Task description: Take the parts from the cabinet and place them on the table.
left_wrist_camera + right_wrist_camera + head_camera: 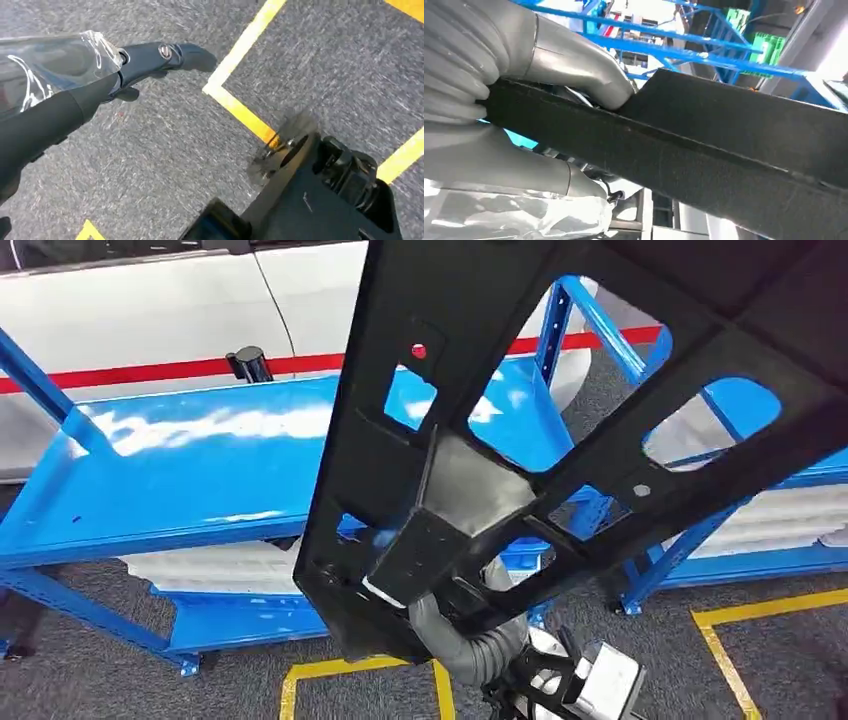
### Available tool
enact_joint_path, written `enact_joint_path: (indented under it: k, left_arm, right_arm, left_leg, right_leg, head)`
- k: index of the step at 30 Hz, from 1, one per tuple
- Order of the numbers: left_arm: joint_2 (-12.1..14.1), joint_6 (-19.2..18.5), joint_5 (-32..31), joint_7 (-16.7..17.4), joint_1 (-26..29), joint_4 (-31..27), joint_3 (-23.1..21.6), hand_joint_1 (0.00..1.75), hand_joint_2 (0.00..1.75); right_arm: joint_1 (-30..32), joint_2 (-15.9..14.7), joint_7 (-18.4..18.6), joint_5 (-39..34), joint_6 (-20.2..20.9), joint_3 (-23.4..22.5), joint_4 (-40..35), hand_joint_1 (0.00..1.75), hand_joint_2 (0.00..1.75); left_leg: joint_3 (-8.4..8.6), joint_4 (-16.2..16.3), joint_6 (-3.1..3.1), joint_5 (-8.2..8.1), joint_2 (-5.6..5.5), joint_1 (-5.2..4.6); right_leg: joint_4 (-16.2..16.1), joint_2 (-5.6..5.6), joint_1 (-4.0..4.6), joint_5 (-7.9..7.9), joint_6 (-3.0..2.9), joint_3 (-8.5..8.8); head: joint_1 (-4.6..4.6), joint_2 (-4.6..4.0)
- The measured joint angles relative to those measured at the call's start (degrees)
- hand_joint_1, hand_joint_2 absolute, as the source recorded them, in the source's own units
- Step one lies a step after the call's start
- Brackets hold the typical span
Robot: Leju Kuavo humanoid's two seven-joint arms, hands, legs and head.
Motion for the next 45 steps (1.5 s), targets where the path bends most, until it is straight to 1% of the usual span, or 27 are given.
enact_joint_path:
  k: [2,4,6,7,8,9,12,13,16,17,18,19,21,22,23,24,27,28,29,31,32,33,35,37,39,43,45]
  left_arm:
    - [0.0,0.0,0.0,0.0,-0.2,0.0,0.0,0.0,1.75]
    - [0.0,0.0,0.0,0.0,-0.3,0.0,0.1,0.0,1.75]
    - [0.0,-0.1,-0.1,0.0,-0.1,0.0,0.0,0.0,1.75]
    - [0.0,-0.2,-0.1,0.0,0.0,0.0,0.0,0.0,1.75]
    - [0.0,-0.2,-0.1,0.0,0.0,0.0,0.0,0.0,1.75]
    - [0.0,-0.2,-0.1,0.0,0.0,0.0,0.0,0.0,1.75]
    - [0.0,-0.2,-0.1,0.1,0.4,0.0,0.0,0.0,1.75]
    - [-0.1,-0.2,-0.1,0.1,0.6,0.0,0.0,0.0,1.75]
    - [0.0,-0.2,0.0,0.2,0.7,0.0,0.0,0.0,1.75]
    - [0.0,-0.2,0.0,0.2,0.7,0.0,0.0,0.0,1.75]
    - [-0.1,-0.2,0.0,0.2,0.7,0.0,0.0,0.0,1.75]
    - [-0.1,-0.2,0.0,0.2,0.8,0.0,0.0,0.0,1.75]
    - [-0.1,-0.2,0.1,0.2,0.6,0.0,0.0,0.0,1.75]
    - [-0.1,-0.2,0.1,0.1,0.5,0.0,0.0,0.0,1.75]
    - [-0.1,-0.2,0.1,0.1,0.4,0.0,0.0,0.0,1.75]
    - [-0.2,-0.2,0.1,0.1,0.5,0.0,0.0,0.0,1.75]
    - [-0.2,-0.2,0.1,0.1,0.5,0.0,0.1,0.0,1.75]
    - [-0.1,-0.2,0.1,0.1,0.5,0.0,0.1,0.0,1.75]
    - [-0.1,-0.2,0.1,0.1,0.5,0.0,0.1,0.0,1.75]
    - [-0.1,-0.2,0.1,0.0,0.3,0.0,0.1,0.0,1.75]
    - [-0.1,-0.2,0.1,0.0,0.1,0.0,0.2,0.0,1.75]
    - [-0.1,-0.1,0.1,0.0,0.0,0.0,0.2,0.0,1.75]
    - [-0.1,-0.2,0.1,0.0,0.1,0.0,0.2,0.0,1.75]
    - [-0.1,-0.2,0.0,0.2,0.3,0.0,0.2,0.0,1.75]
    - [-0.1,-0.2,0.0,0.2,0.3,0.0,0.2,0.0,1.75]
    - [-0.2,-0.2,0.0,0.2,0.7,0.0,0.2,0.0,1.75]
    - [-0.1,-0.2,0.0,0.2,0.7,0.0,0.2,0.0,1.75]
  right_arm:
    - [0.0,0.0,0.0,-0.3,0.0,0.0,0.0,1.75,1.75]
    - [0.0,0.0,-0.1,-0.5,0.0,0.0,0.0,1.75,1.75]
    - [0.0,0.0,-0.2,-0.4,0.0,0.0,0.0,1.75,1.75]
    - [0.0,0.0,-0.3,-0.4,0.0,0.0,0.0,1.75,1.75]
    - [0.0,0.0,-0.3,-0.4,0.0,0.0,0.0,1.75,1.75]
    - [0.0,0.0,-0.4,-0.3,0.0,0.0,0.0,1.75,1.75]
    - [0.0,0.0,-0.5,-0.2,-0.2,-0.1,-0.1,1.75,1.75]
    - [0.2,0.0,-0.5,-0.2,-0.2,-0.1,-0.1,1.75,1.75]
    - [0.3,-0.1,-0.5,0.1,-0.3,-0.2,-0.1,1.75,1.75]
    - [0.3,-0.1,-0.6,0.1,-0.3,-0.2,-0.1,1.75,1.75]
    - [0.3,-0.1,-0.5,0.1,-0.3,-0.2,-0.1,1.75,1.75]
    - [0.4,-0.1,-0.5,0.0,-0.3,-0.2,-0.1,1.75,1.75]
    - [0.4,-0.1,-0.3,-0.4,-0.3,-0.2,-0.1,1.75,1.75]
    - [0.4,-0.1,-0.3,-0.5,-0.3,-0.2,-0.1,1.75,1.75]
    - [0.2,-0.1,-0.2,-0.6,-0.3,-0.4,-0.1,1.75,1.75]
    - [0.0,-0.1,-0.1,-0.6,-0.3,-0.4,-0.1,1.75,1.75]
    - [0.1,-0.1,0.0,-0.8,-0.3,-0.5,-0.1,1.75,1.75]
    - [0.1,-0.1,0.0,-0.9,-0.3,-0.5,-0.1,1.75,1.75]
    - [0.0,-0.1,0.0,-0.9,-0.3,-0.5,-0.1,1.75,1.75]
    - [0.1,-0.1,0.0,-0.9,-0.3,-0.5,-0.1,1.75,1.75]
    - [0.1,-0.1,0.0,-0.9,-0.3,-0.5,-0.1,1.75,1.75]
    - [0.2,-0.1,0.0,-0.8,-0.3,-0.5,-0.1,1.75,1.75]
    - [0.3,-0.1,-0.3,-0.5,-0.4,-0.5,-0.1,1.75,1.75]
    - [0.3,-0.1,-0.5,-0.4,-0.4,-0.5,-0.1,1.75,1.75]
    - [0.2,-0.1,-0.7,-0.3,-0.4,-0.6,-0.2,1.75,1.75]
    - [0.3,-0.1,-0.8,-0.3,-0.4,-0.6,-0.2,1.75,1.75]
    - [0.4,-0.1,-0.8,-0.3,-0.6,-0.7,-0.2,1.75,1.75]
  left_leg:
    - [-1.81,8.8,-0.41,-4.82,0.02,0.05]
    - [-0.5,11.1,-0.4,-2.92,0.0,0.06]
    - [4.61,4.6,-0.08,1.19,-0.03,0.07]
    - [8.68,-1.3,0.22,1.92,-0.18,0.06]
    - [12.62,-7.0,0.56,0.63,-0.6,-0.16]
    - [14.17,-10.7,1.09,-0.16,-0.82,-0.42]
    - [12.51,-10.5,2.45,0.85,-0.68,-0.82]
    - [11.72,-10.6,3.15,1.65,-0.31,-0.47]
    - [9.5,-10.6,4.13,3.56,-0.06,-0.79]
    - [8.75,-10.5,4.18,4.19,-0.01,-0.87]
    - [7.91,-10.4,4.21,4.83,0.09,-0.98]
    - [7.02,-10.3,4.19,5.47,0.16,-1.03]
    - [5.48,-9.8,4.05,6.45,0.52,-1.04]
    - [4.71,-9.3,3.92,6.82,0.75,-1.04]
    - [4.38,-8.8,3.71,7.03,0.83,-1.19]
    - [4.08,-8.2,3.55,7.11,1.06,-1.42]
    - [3.82,-8.3,2.41,8.32,2.99,-1.05]
    - [3.36,-8.1,2.01,8.15,3.21,-1.07]
    - [2.72,-6.7,1.4,5.74,1.92,-0.84]
    - [0.4,1.6,0.69,-1.84,0.59,-0.5]
    - [-0.65,6.5,0.46,-4.55,0.35,-0.39]
    - [-1.05,10.0,0.33,-5.44,0.23,-0.36]
    - [1.01,10.3,0.33,-2.53,0.2,-0.28]
    - [7.15,1.6,0.61,1.57,0.08,-0.16]
    - [14.71,-10.2,1.2,0.13,-1.03,-0.42]
    - [12.97,-11.4,3.08,0.94,-0.87,-0.54]
    - [11.82,-11.4,4.19,2.13,-0.5,-0.58]
  right_leg:
    - [0.1,0.12,0.07,1.33,-0.03,-1.78]
    - [0.1,0.25,0.12,2.7,0.07,-3.62]
    - [0.2,0.59,0.12,3.92,0.38,-5.14]
    - [0.2,0.75,0.13,4.55,0.66,-5.77]
    - [0.2,0.78,0.37,5.01,0.99,-6.18]
    - [0.3,0.71,0.41,5.6,1.27,-6.49]
    - [-0.2,0.73,0.29,7.36,2.33,-7.19]
    - [0.3,0.62,-0.13,6.49,2.5,-7.73]
    - [11.2,0.32,-0.2,-4.44,2.84,-11.14]
    - [15.6,0.32,-0.13,-6.64,2.94,-11.99]
    - [18.9,0.32,-0.12,-6.95,2.94,-12.28]
    - [19.8,0.32,-0.12,-5.4,2.89,-11.53]
    - [14.6,0.14,-0.06,-1.01,2.74,-6.73]
    - [9.5,-0.87,0.03,-0.03,2.61,-2.82]
    - [3.8,-3.78,0.32,-1.12,2.35,1.56]
    - [-0.6,-4.74,0.89,-2.25,2.24,3.93]
    - [-0.9,-2.93,1.15,-1.94,0.83,2.98]
    - [-1.3,-2.52,0.63,-1.01,0.3,2.44]
    - [-1.2,-1.96,0.7,-0.26,0.04,1.66]
    - [-1.2,-0.83,0.63,1.25,-0.33,-0.24]
    - [-1.1,-0.7,0.68,2.01,-0.41,-1.23]
    - [-1.1,-0.28,0.71,2.72,-0.38,-2.12]
    - [-1.0,0.21,0.71,4.04,-0.2,-3.85]
    - [-1.0,0.63,0.7,5.37,0.2,-5.45]
    - [-0.9,0.76,0.99,6.4,0.79,-6.27]
    - [-1.3,0.86,0.94,8.55,1.89,-7.59]
    - [2.9,0.55,0.46,2.88,2.37,-9.52]
  head:
    - [0.0,0.0]
    - [0.02,0.0]
    - [0.0,0.0]
    - [0.0,0.0]
    - [0.0,0.0]
    - [0.09,0.0]
    - [0.09,0.0]
    - [0.02,0.0]
    - [0.26,0.0]
    - [0.26,0.0]
    - [0.28,0.0]
    - [0.28,0.0]
    - [0.28,0.0]
    - [0.28,0.0]
    - [0.31,0.0]
    - [0.35,0.0]
    - [0.35,0.0]
    - [0.37,0.0]
    - [0.24,0.0]
    - [0.19,0.0]
    - [0.22,0.0]
    - [0.2,0.0]
    - [0.2,0.0]
    - [0.2,0.0]
    - [0.22,0.0]
    - [0.33,0.0]
    - [0.35,0.0]
